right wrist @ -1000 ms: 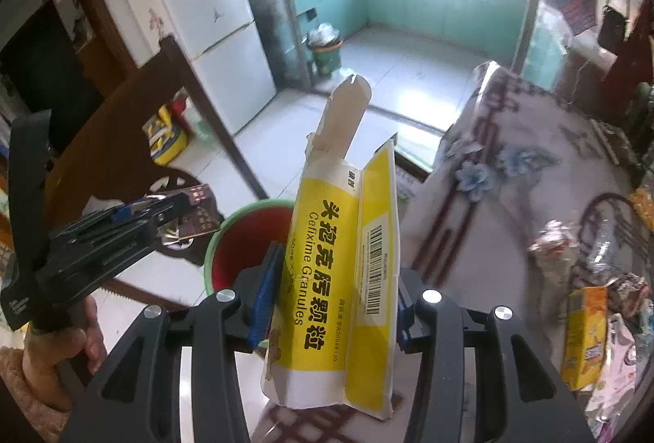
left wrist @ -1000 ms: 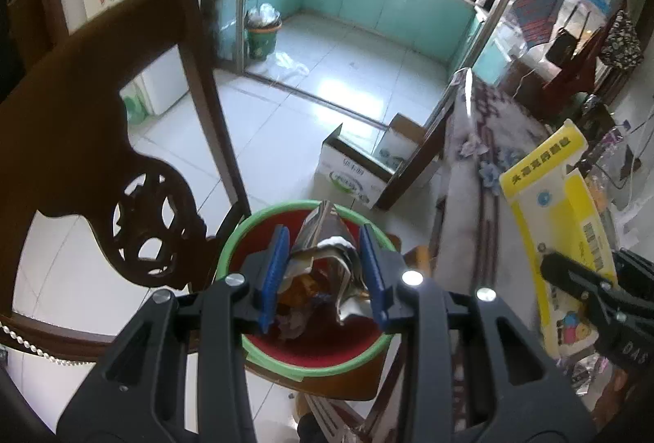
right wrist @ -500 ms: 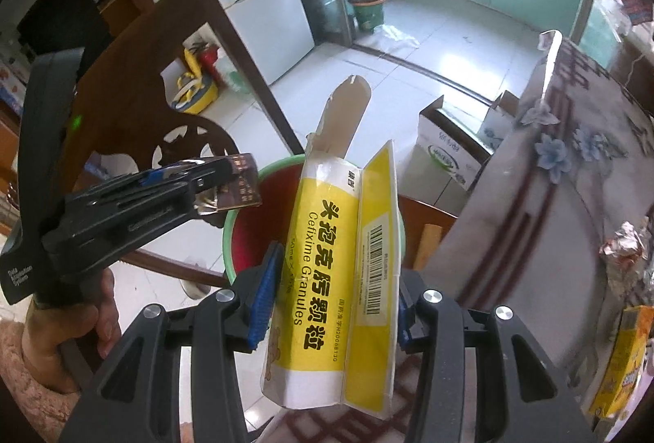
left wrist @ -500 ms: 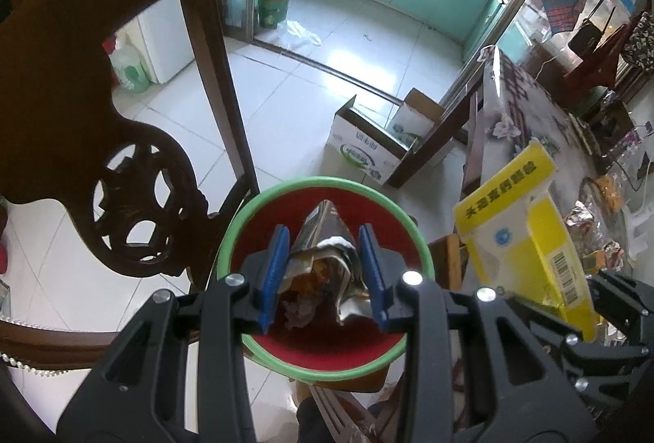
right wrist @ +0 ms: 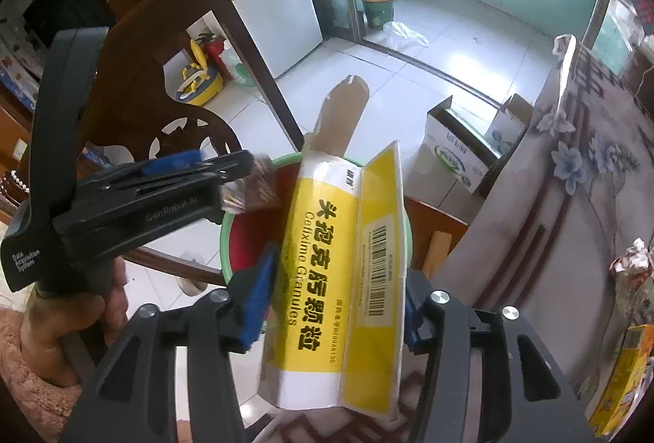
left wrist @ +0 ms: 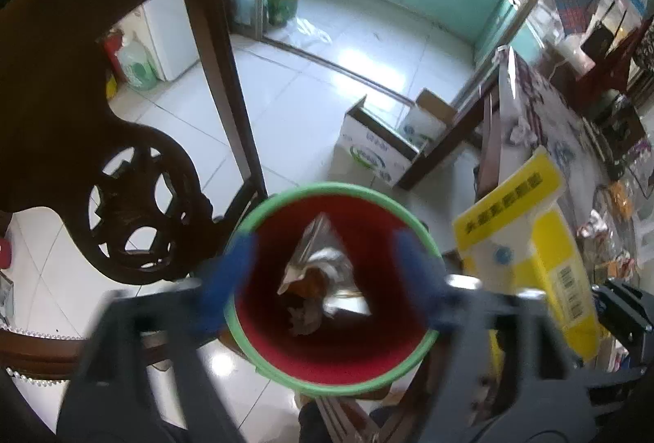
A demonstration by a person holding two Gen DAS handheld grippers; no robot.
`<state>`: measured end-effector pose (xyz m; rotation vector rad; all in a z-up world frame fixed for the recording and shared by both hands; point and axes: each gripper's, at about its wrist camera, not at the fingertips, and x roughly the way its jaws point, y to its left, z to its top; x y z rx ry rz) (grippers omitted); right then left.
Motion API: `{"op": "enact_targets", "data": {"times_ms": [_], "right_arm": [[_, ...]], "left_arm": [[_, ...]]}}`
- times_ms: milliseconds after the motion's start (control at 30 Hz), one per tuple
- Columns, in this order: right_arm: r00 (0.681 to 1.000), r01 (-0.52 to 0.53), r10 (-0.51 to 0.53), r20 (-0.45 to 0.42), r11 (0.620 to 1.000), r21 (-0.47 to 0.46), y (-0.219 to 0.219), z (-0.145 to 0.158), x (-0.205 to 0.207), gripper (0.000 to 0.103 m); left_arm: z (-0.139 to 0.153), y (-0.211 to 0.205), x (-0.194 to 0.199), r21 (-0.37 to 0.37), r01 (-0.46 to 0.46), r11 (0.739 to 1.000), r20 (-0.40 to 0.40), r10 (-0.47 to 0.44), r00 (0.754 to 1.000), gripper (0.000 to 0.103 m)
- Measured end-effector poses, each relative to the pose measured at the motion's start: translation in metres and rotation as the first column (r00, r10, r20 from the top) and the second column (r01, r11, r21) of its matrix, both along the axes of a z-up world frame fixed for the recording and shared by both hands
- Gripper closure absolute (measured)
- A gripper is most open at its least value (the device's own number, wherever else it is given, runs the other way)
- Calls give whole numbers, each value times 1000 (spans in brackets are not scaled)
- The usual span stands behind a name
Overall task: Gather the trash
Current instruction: 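Open both tools to drop the brown package and yellow box into the bucket, then grasp the pink-white carton with the right tool while the left grasps the yellow iced-tea carton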
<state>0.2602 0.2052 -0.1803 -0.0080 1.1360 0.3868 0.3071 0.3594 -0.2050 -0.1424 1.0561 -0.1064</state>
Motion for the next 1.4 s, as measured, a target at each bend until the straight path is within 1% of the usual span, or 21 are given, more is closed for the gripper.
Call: {"op": "enact_targets", "data": {"times_ms": [67, 233, 333, 500, 700, 833, 900, 933, 1067, 1133, 1200, 1233, 1267, 1367, 1400], "right_arm": [[1000, 1, -1, 21, 1000, 6, -2, 4, -2, 40], [999, 19, -20, 49, 1000, 8, -12, 17, -9, 40], [996, 47, -48, 76, 999, 16, -24, 29, -18, 40], [986, 126, -128, 111, 992, 25, -53, 45, -37, 40], [964, 235, -237, 116, 971, 28, -96, 52, -65, 40], [943, 316, -316, 105, 949, 19, -137, 50, -86, 40], [923, 374, -372, 101, 927, 1, -165, 49, -97, 40], [907, 411, -408, 104, 912, -7, -182, 49, -103, 40], [812, 576, -566, 143, 817, -38, -268, 58, -132, 40], [769, 637, -626, 131, 768, -64, -309, 57, -143, 40], [722, 692, -687, 83, 720, -53, -351, 50, -158, 39], [699, 715, -714, 40, 699, -29, -372, 43, -164, 38], [679, 734, -734, -22, 679, 4, -393, 34, -170, 38], [646, 762, -740, -187, 642, 89, -438, 4, -181, 38], [640, 765, -735, -223, 635, 106, -445, -2, -182, 38]], "left_arm": [[5, -1, -1, 2, 2, 1000, 14, -2, 1000, 21], [16, -1, -5, -4, 2, 1000, 39, -2, 999, 21], [25, -1, -12, -12, 5, 1000, 61, -4, 998, 21], [39, -11, -27, -29, 25, 999, 95, -22, 995, 21], [50, -43, -44, -33, 95, 995, 112, -90, 990, 21], [55, -72, -58, -29, 150, 988, 118, -145, 982, 21], [57, -85, -66, -27, 170, 985, 121, -166, 979, 21], [59, -93, -70, -24, 178, 984, 124, -174, 977, 21], [63, -119, -88, -23, 180, 983, 133, -175, 976, 21], [64, -134, -96, -27, 170, 985, 131, -165, 978, 21], [64, -154, -107, -40, 176, 984, 120, -170, 978, 21], [65, -166, -112, -34, 184, 982, 120, -179, 976, 21], [64, -177, -118, -27, 192, 981, 120, -187, 975, 21], [60, -213, -136, -35, 215, 976, 97, -211, 973, 21], [59, -226, -143, -36, 225, 974, 90, -221, 971, 21]]}}
